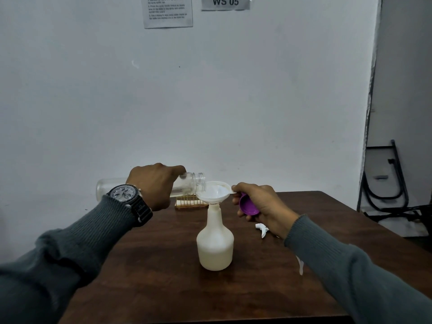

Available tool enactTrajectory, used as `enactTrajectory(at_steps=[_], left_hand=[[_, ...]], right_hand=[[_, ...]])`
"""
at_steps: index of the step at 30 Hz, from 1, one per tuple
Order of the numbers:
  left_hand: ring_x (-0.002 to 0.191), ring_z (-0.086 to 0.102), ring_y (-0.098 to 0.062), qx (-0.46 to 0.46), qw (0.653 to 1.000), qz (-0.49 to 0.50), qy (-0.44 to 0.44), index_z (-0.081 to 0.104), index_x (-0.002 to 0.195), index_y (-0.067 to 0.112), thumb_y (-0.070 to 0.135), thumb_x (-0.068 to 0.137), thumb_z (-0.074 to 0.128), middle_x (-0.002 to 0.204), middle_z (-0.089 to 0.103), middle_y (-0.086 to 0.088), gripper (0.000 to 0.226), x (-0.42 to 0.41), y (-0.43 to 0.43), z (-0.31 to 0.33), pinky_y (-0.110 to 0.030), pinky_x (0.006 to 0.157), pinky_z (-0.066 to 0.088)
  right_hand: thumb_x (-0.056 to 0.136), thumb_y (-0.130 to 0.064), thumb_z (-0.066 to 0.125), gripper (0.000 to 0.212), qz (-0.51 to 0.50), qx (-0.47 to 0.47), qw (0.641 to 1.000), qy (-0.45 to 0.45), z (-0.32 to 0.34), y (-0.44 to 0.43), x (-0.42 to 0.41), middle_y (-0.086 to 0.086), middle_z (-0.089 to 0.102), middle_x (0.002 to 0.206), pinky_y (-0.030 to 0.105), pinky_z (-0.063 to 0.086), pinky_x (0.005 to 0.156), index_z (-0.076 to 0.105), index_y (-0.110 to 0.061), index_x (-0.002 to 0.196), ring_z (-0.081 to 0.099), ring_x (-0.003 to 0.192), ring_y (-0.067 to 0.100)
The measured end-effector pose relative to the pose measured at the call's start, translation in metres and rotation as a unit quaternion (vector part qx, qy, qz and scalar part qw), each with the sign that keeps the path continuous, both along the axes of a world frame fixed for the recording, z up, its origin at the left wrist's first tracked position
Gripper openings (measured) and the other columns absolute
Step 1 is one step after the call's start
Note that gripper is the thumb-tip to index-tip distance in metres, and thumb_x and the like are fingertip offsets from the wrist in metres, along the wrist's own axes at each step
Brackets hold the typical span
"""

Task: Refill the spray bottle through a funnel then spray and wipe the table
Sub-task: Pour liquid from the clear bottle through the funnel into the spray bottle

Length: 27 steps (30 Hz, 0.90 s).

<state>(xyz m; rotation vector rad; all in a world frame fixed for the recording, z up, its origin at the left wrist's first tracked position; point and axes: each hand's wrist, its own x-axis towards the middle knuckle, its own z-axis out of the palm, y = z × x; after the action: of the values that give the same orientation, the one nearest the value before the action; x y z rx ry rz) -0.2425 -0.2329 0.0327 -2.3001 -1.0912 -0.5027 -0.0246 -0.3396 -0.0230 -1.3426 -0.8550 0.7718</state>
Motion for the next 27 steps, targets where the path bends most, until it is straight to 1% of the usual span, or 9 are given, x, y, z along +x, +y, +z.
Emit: enactTrajectory(at_steps=[2, 5, 13, 19, 22, 27], left_hand=[[0.075, 0.056, -0.019, 0.002, 1.000, 0.000, 0.000, 0.042, 0.139, 0.045, 0.012, 0.082, 0.060, 0.083, 0.049, 0.010, 0.068, -0.0002, -0.0004, -0.0002, -0.024, 0.051, 0.029], [0.074, 0.054, -0.019, 0.005, 1.000, 0.002, -0.002, 0.042, 0.139, 0.046, 0.012, 0.082, 0.060, 0.078, 0.044, 0.010, 0.069, 0.0000, -0.0011, -0.0003, -0.024, 0.050, 0.027], [0.077, 0.053, -0.019, 0.009, 1.000, -0.003, -0.002, 0.043, 0.139, 0.045, 0.011, 0.082, 0.059, 0.086, 0.051, 0.011, 0.069, -0.0005, -0.0024, 0.0000, -0.024, 0.051, 0.027], [0.077, 0.054, -0.018, 0.003, 1.000, -0.003, -0.003, 0.043, 0.139, 0.046, 0.010, 0.081, 0.059, 0.086, 0.052, 0.011, 0.070, -0.0010, -0.0026, -0.0001, -0.024, 0.052, 0.029], [0.076, 0.054, -0.018, 0.003, 1.000, -0.003, -0.004, 0.043, 0.139, 0.046, 0.010, 0.081, 0.059, 0.085, 0.051, 0.011, 0.070, -0.0005, -0.0027, 0.0002, -0.024, 0.052, 0.029], [0.076, 0.053, -0.018, 0.004, 1.000, -0.001, -0.002, 0.042, 0.139, 0.046, 0.011, 0.082, 0.059, 0.079, 0.046, 0.011, 0.070, -0.0005, -0.0029, 0.0005, -0.023, 0.050, 0.026]], right_hand=[[0.089, -0.022, 0.073, 0.018, -0.001, -0.001, 1.000, 0.000, 0.0002, 0.0000, 0.0001, 0.006, 0.074, 0.070, 0.024, 0.040, 0.043, 0.072, -0.004, 0.093, 0.060, 0.048, 0.022], [0.090, -0.022, 0.073, 0.019, -0.001, 0.000, 1.000, 0.000, 0.0005, -0.0002, 0.0002, 0.006, 0.074, 0.071, 0.025, 0.041, 0.043, 0.073, -0.004, 0.094, 0.060, 0.048, 0.022], [0.089, -0.021, 0.073, 0.021, -0.001, 0.000, 1.000, 0.002, 0.0003, -0.0009, -0.0004, 0.006, 0.074, 0.070, 0.025, 0.041, 0.044, 0.071, -0.003, 0.099, 0.060, 0.048, 0.022], [0.089, -0.022, 0.073, 0.019, 0.000, 0.001, 1.000, 0.002, -0.0011, 0.0004, 0.0005, 0.006, 0.074, 0.070, 0.025, 0.041, 0.044, 0.071, -0.004, 0.096, 0.060, 0.049, 0.023], [0.089, -0.022, 0.073, 0.020, 0.000, 0.002, 1.000, 0.004, -0.0009, 0.0000, 0.0003, 0.006, 0.074, 0.070, 0.025, 0.040, 0.044, 0.071, -0.004, 0.098, 0.059, 0.048, 0.023], [0.089, -0.022, 0.073, 0.019, -0.001, 0.000, 1.000, 0.003, -0.0007, -0.0003, -0.0005, 0.005, 0.073, 0.069, 0.025, 0.040, 0.044, 0.071, -0.005, 0.095, 0.059, 0.048, 0.022]])
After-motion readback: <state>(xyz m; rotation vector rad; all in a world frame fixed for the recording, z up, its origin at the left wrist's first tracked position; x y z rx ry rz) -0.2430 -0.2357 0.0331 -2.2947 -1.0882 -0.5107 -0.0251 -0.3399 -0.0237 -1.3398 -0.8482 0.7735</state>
